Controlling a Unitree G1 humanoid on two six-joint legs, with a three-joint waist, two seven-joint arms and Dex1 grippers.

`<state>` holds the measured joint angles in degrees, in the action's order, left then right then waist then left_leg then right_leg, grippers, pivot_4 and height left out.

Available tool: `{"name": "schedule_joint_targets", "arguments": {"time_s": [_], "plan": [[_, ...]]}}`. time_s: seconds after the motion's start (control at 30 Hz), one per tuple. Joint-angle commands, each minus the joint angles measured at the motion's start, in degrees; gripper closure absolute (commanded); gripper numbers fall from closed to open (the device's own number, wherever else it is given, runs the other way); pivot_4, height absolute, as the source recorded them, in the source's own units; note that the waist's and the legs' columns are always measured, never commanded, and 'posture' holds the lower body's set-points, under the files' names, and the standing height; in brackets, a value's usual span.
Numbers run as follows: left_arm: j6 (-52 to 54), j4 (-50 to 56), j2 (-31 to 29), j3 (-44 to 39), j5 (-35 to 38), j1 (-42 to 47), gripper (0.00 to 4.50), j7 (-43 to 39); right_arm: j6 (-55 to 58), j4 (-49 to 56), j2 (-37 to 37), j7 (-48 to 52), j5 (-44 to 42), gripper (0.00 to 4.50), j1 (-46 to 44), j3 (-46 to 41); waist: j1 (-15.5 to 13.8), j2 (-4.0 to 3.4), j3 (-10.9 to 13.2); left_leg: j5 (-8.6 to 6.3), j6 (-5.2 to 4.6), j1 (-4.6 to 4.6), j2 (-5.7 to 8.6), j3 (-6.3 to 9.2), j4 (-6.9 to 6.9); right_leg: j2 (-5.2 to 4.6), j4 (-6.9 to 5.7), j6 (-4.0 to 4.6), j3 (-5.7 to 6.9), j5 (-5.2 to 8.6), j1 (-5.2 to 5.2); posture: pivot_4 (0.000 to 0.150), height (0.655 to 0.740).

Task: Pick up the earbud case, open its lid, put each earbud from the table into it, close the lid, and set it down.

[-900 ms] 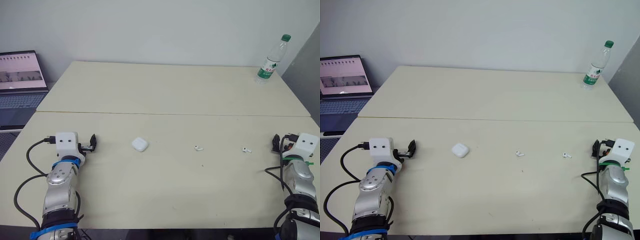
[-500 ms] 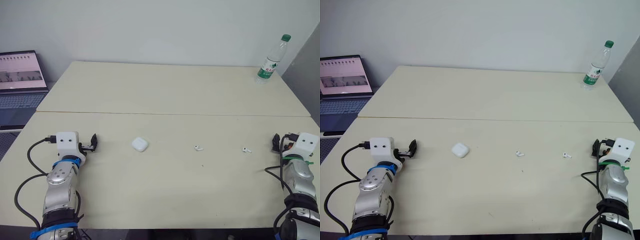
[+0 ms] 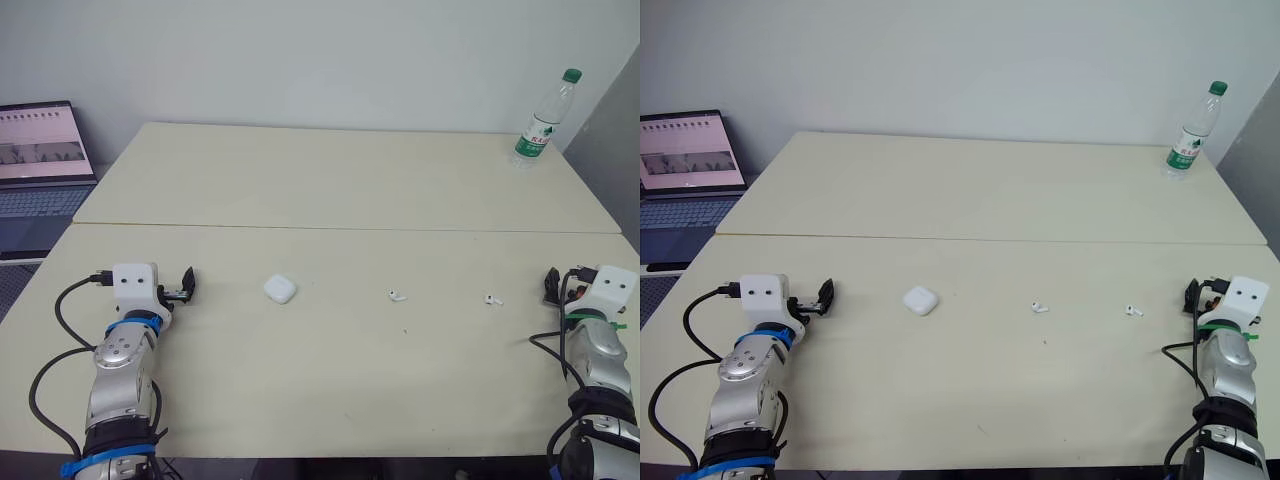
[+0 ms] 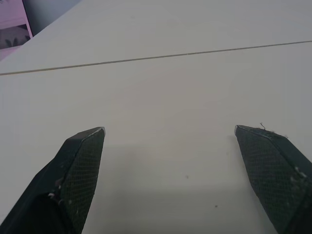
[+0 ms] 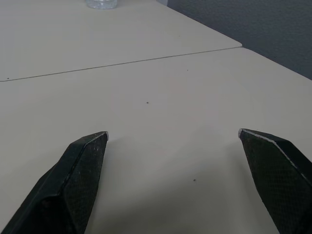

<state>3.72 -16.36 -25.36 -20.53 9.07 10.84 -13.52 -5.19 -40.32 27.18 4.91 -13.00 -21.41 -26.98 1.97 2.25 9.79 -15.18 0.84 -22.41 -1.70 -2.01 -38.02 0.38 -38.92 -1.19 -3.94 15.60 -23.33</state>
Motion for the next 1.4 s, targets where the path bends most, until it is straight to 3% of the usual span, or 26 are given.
{"name": "schedule_joint_targets", "arguments": {"time_s": [0.03, 0.3, 0.6, 0.73, 0.9, 1.13, 1.4], "plan": [[-0.31, 2.76, -1.49, -0.74, 1.16, 0.42, 0.04, -1.20, -1.46, 0.95, 0.97, -0.46, -0.86, 0.00, -0.88, -1.08, 0.00, 0.00, 0.00, 0.00, 0.00, 0.00, 0.00, 0.00, 0.00, 0.00, 0.00, 0.00, 0.00, 0.00, 0.00, 0.150, 0.7400], [7.05, 17.55, -7.64, -1.53, 10.84, -4.33, 0.04, -13.92, -0.26, 2.37, 1.78, 2.78, -0.93, 0.00, -2.21, 0.30, 0.41, -0.02, 0.01, 0.00, 0.00, 0.00, -0.02, 0.01, 0.03, 0.00, 0.00, 0.00, 0.00, 0.00, 0.00, 0.150, 0.7400], [28.93, 36.00, -18.01, 3.39, 26.37, -6.51, 0.04, -27.97, 6.43, 13.75, 7.53, 28.56, -4.39, 0.00, -3.69, 9.49, 0.83, -0.15, 0.08, 0.00, 0.00, 0.05, 0.00, 0.01, 0.02, 0.01, -0.03, 0.00, 0.00, 0.01, 0.01, 0.150, 0.7400], [32.87, 34.91, -17.88, 10.12, 24.68, -3.91, 0.04, -28.51, 17.61, 25.38, 8.73, 45.56, -12.07, 0.00, -5.58, 16.54, 0.87, -0.18, 0.11, 0.00, 0.00, 0.08, -0.04, 0.07, 0.02, 0.08, -0.03, 0.00, 0.04, 0.01, 0.02, 0.150, 0.7400], [31.79, 30.37, -17.14, 15.38, 19.44, -2.29, 0.04, -28.04, 30.65, 39.19, 10.22, 55.51, -18.75, 0.00, -6.16, 23.70, 0.78, -0.19, 0.12, 0.00, 0.00, 0.03, -0.06, 0.15, 0.03, 0.10, 0.01, 0.02, 0.12, 0.02, 0.02, 0.150, 0.7400], [29.37, 24.74, -14.03, 19.18, 14.84, 0.42, 0.04, -28.25, 38.85, 50.94, 10.13, 57.58, -22.18, 0.00, -6.21, 28.06, 0.11, -0.19, 0.12, 0.00, 0.00, -0.14, -0.01, 0.25, -0.03, 0.01, 0.04, 0.03, 0.24, 0.03, -0.04, 0.150, 0.7400], [27.73, 20.72, -9.74, 22.73, 10.67, 3.55, 0.04, -27.80, 41.45, 55.91, 10.90, 57.81, -23.49, 0.00, -5.91, 28.09, -0.22, -0.18, 0.12, 0.00, 0.00, -0.27, 0.01, 0.32, -0.07, 0.00, 0.05, 0.03, 0.32, 0.03, -0.12, 0.150, 0.7400]]}}
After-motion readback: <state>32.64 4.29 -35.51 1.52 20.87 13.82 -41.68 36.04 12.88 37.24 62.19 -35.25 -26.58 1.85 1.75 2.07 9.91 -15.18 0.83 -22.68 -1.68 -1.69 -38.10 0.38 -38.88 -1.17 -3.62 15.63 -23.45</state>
